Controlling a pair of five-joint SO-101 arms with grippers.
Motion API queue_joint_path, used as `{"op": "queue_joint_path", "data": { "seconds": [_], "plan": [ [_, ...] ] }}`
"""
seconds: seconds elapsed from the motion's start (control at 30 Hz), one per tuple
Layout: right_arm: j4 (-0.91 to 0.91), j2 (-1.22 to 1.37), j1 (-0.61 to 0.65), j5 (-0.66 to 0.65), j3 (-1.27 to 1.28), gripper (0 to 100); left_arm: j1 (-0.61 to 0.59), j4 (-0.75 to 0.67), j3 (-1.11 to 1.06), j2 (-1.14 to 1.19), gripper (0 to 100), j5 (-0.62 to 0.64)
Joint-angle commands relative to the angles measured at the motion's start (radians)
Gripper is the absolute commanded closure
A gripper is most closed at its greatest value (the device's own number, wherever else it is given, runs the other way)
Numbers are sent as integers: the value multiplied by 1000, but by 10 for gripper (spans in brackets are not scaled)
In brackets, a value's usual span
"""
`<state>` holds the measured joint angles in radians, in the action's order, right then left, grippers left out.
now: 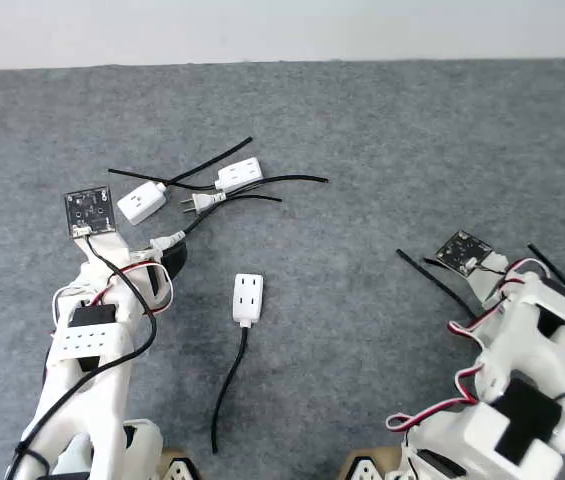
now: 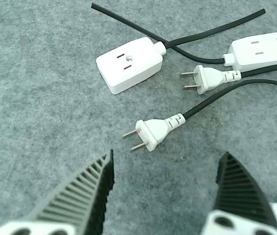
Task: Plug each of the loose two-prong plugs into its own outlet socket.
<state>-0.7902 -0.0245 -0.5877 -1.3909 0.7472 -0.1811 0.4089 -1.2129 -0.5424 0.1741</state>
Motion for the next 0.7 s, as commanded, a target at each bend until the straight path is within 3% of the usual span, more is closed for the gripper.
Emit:
{"op": "queue_joint_path", "data": {
  "seconds": [0.0,0.1,0.23,0.4,0.67],
  "plan": [
    [5,22,-1,8,-64,989,-2,-25,15,-5,683,-9],
    [-10,1,4,81,-80,990,0,-25,16,-5,683,-9],
    [-160,-82,33,120,-120,990,3,-21,18,-3,683,-9],
    [-294,-223,113,299,-161,990,6,-3,22,-2,683,-8],
    [-412,-475,415,710,-187,990,2,100,163,153,684,-8]
  ]
}}
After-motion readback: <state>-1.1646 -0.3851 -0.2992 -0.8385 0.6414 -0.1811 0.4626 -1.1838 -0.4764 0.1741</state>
